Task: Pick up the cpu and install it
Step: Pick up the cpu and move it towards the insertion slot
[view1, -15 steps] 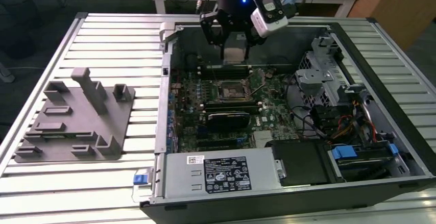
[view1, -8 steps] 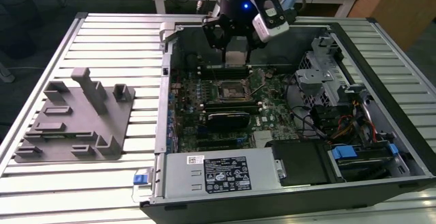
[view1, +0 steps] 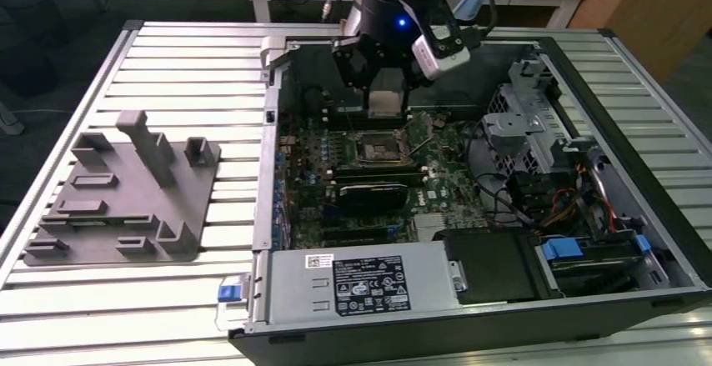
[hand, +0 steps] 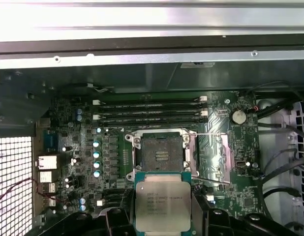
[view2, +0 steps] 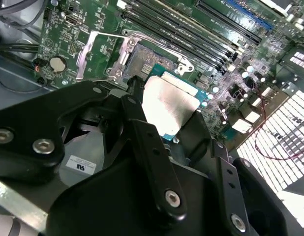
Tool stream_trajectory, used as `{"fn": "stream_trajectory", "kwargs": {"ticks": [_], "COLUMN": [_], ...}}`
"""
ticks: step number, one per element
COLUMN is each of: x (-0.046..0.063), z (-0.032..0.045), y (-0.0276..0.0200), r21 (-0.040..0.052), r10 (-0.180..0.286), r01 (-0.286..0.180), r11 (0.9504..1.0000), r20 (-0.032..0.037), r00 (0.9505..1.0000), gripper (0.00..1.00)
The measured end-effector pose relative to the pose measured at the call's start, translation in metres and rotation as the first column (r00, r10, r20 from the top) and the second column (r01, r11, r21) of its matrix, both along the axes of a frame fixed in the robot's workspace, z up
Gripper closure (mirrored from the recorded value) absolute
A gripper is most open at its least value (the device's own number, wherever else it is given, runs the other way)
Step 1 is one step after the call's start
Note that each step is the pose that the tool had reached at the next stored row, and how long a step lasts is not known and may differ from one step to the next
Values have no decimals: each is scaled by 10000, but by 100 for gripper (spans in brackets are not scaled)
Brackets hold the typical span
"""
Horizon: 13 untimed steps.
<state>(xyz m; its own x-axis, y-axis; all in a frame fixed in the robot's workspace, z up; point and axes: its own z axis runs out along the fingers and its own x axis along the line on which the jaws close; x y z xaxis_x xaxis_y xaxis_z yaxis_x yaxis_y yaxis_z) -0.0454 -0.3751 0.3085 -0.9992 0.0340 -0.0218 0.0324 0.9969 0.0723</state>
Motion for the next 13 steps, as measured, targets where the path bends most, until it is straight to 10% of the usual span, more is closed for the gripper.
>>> {"fn": "stream_trajectory", "kwargs": {"ticks": [7, 13], "x": [1, 4], "z": [-22, -78], "y": [2, 20], "r21": [-4, -262], "r10": [0, 0], "r01": [0, -1], "r11": [10000, 9997], "r20": [-14, -13], "r00": [10000, 10000], "gripper": [46, 46]}}
